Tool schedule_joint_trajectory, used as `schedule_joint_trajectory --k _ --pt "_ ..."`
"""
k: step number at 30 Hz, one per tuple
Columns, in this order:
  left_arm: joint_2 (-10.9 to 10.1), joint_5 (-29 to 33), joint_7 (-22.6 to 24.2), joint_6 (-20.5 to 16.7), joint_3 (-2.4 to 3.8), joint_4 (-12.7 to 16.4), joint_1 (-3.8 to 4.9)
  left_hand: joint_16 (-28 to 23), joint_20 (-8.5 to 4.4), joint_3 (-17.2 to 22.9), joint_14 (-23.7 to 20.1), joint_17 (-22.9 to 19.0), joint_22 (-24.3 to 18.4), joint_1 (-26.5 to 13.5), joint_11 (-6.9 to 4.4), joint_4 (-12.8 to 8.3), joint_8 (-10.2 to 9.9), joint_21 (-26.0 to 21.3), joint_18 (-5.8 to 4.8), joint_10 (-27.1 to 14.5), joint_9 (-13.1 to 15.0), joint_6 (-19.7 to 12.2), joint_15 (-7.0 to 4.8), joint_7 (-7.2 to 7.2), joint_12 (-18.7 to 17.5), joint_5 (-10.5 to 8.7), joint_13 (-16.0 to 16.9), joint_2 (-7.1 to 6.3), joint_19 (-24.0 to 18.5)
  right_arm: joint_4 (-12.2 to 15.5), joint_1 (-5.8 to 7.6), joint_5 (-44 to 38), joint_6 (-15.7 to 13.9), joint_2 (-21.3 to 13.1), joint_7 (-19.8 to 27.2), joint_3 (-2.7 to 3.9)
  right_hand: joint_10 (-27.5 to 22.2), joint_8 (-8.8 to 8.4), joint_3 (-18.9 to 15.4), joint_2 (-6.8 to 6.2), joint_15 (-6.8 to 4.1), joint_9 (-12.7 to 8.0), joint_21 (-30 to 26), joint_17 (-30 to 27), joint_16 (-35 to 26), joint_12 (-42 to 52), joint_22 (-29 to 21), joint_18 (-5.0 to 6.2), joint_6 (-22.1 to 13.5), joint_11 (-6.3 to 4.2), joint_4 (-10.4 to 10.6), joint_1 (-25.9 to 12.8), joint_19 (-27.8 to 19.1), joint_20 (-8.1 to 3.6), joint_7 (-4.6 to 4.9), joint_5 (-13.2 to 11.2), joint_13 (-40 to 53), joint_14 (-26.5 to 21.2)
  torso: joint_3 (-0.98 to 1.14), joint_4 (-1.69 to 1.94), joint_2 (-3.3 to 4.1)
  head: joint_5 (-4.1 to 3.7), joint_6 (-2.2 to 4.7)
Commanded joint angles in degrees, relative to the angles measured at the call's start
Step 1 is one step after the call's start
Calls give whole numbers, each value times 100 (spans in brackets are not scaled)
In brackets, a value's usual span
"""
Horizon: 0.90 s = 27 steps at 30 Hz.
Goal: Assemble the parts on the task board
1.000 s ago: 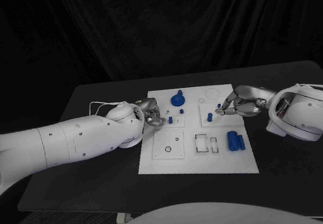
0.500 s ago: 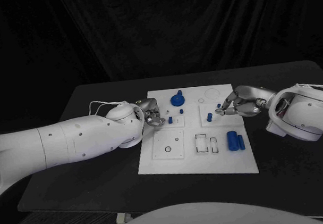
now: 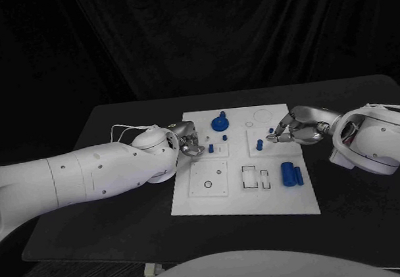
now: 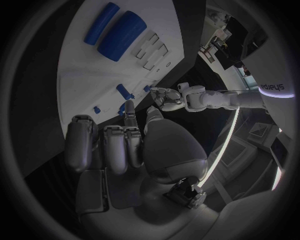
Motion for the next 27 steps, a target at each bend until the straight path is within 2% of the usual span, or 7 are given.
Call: schedule_joint_trajectory --k 1,22,24,25,27 --pt "16 -58 -128 225 -43 -26 -63 15 9 339 585 1510 1078 54 -18 -359 15 6 100 281 15 46 -24 1 15 68 1103 2 -21 8 -17 -6 -33 -3 -46 4 194 -13 -20 29 -49 -8 -39 783 -33 -20 1078 100 26 -38 0 66 -36 11 11 36 9 423 1 1 0 0 0" --pt "24 -127 -249 313 -43 -15 -65 15 8 402 585 1510 1083 49 -12 -421 26 16 97 296 44 70 -26 16 31 182 1113 -19 2 9 -37 -6 -32 -10 -50 4 194 -17 -22 28 -49 -10 -41 783 -33 -20 1078 101 21 -37 -1 74 -36 11 12 39 10 423 -1 -1 -4 10 0" --pt "30 -127 -236 337 -43 -20 -65 15 10 370 585 1510 1078 -32 -27 -400 14 -4 99 299 56 55 -31 -23 27 -155 1109 -32 7 7 -37 -6 -32 -9 -50 4 194 -17 -22 28 -49 -10 -41 783 -33 -20 1078 101 21 -37 -1 74 -36 11 12 39 10 423 1 -1 -4 9 0" --pt "32 -127 -230 342 -43 -23 -65 15 0 321 585 1510 1076 -121 -58 -330 -1 -15 101 298 50 57 -46 -73 24 -455 1106 -21 10 7 -38 -6 -32 -9 -50 4 194 -17 -22 28 -49 -10 -41 783 -33 -20 1078 101 21 -37 -1 74 -36 11 12 39 10 423 1 -2 -2 10 0" --pt "34 -127 -211 353 -43 -29 -65 15 -14 250 585 1510 1075 -230 -78 -231 -16 -27 102 296 32 86 -64 -101 23 -608 1105 -4 12 5 -38 -6 -30 -9 -50 4 194 -17 -22 28 -49 -10 -41 783 -33 -20 1078 101 21 -37 -1 74 -36 11 12 39 10 423 1 0 -1 7 0"
